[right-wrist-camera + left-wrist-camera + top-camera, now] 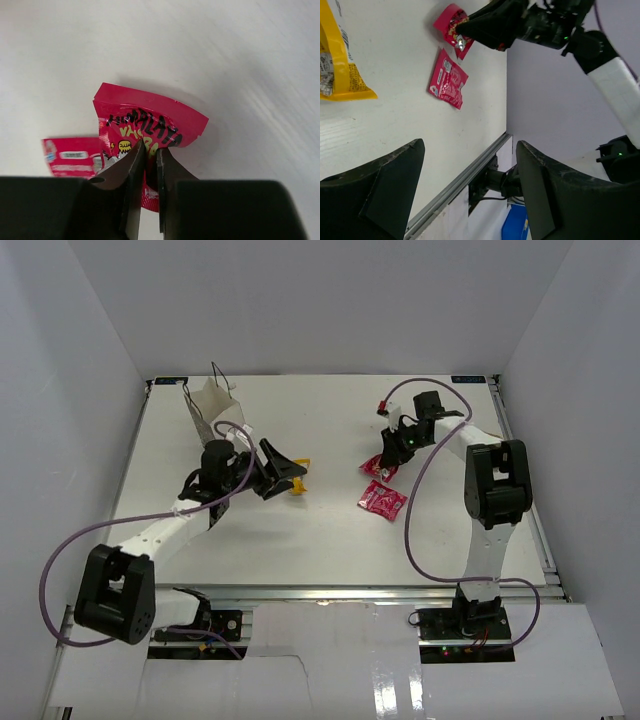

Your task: Place the snacks into the paper bag

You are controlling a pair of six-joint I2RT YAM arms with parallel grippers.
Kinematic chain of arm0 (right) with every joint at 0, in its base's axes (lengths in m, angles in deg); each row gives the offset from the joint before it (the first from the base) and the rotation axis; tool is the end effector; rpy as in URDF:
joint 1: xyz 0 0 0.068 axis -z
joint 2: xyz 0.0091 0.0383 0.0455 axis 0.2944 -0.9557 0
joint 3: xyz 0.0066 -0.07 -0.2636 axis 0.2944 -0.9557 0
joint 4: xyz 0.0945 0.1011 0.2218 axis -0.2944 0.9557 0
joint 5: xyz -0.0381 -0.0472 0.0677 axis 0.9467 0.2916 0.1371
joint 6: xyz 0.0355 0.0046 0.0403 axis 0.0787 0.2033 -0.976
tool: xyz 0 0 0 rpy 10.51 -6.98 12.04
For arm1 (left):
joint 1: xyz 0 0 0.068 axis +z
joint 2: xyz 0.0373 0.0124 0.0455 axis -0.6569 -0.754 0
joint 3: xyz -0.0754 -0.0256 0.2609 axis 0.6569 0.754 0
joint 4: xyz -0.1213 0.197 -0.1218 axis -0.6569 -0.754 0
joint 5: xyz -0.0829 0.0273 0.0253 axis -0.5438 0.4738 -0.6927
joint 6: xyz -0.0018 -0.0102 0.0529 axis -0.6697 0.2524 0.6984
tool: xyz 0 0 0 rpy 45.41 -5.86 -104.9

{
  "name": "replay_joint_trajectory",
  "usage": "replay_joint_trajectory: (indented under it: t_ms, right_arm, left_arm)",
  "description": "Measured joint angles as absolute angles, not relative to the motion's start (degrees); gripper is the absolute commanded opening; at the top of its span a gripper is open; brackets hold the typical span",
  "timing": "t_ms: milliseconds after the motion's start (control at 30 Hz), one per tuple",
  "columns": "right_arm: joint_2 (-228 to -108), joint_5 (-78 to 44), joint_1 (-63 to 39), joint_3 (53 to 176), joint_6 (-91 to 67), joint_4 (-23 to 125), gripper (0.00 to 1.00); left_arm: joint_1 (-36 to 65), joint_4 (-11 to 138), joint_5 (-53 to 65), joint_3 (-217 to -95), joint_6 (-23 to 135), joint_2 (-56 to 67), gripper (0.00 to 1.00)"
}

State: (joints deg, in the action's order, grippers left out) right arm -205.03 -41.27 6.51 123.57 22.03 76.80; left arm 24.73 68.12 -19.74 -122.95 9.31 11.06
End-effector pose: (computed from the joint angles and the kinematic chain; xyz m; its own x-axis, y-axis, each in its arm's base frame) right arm 0.4224 0.0980 0.1698 -0.5730 -0.5035 -0.6466 -0.7550 0.6311 0.1777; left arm 0.2498 -0.0940 0.2455 -0.8220 -0.4894 -0.2912 0.0542 0.4419 -0.8954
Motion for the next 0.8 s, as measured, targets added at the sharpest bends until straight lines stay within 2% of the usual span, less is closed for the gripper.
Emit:
replay_joint_trajectory:
  t_ms: [300,467,533,567,667,800]
  right_arm:
    - [-196.09,-63.08,4.67,122.56,25.29,79.99,0.08]
    - [-195.02,-69.16,-0.44,122.08,25.53,82.13,0.08]
    - [-194.51,-70.67,-2.78,121.32,25.38,82.81,0.08]
    - [-194.21,-71.28,-3.81,120.97,25.25,82.96,0.08]
    - [-193.49,-72.09,-5.95,120.57,24.37,83.36,0.09]
    - [-193.36,-72.68,-5.64,120.62,23.35,82.85,0.09]
  left_arm:
    - [16.68,74.42,-17.49,-126.6,8.27,-2.06,0.82]
    - [13.64,77.98,-17.23,-131.73,8.53,-7.79,0.81]
    - [12.84,79.07,-17.23,-133.57,8.66,-9.69,0.77]
    - [12.53,79.57,-17.25,-134.38,8.66,-10.63,0.7]
    - [12.07,80.8,-17.77,-135.38,8.35,-12.29,0.57]
    - [12.11,81.21,-18.47,-135.45,8.16,-13.27,0.57]
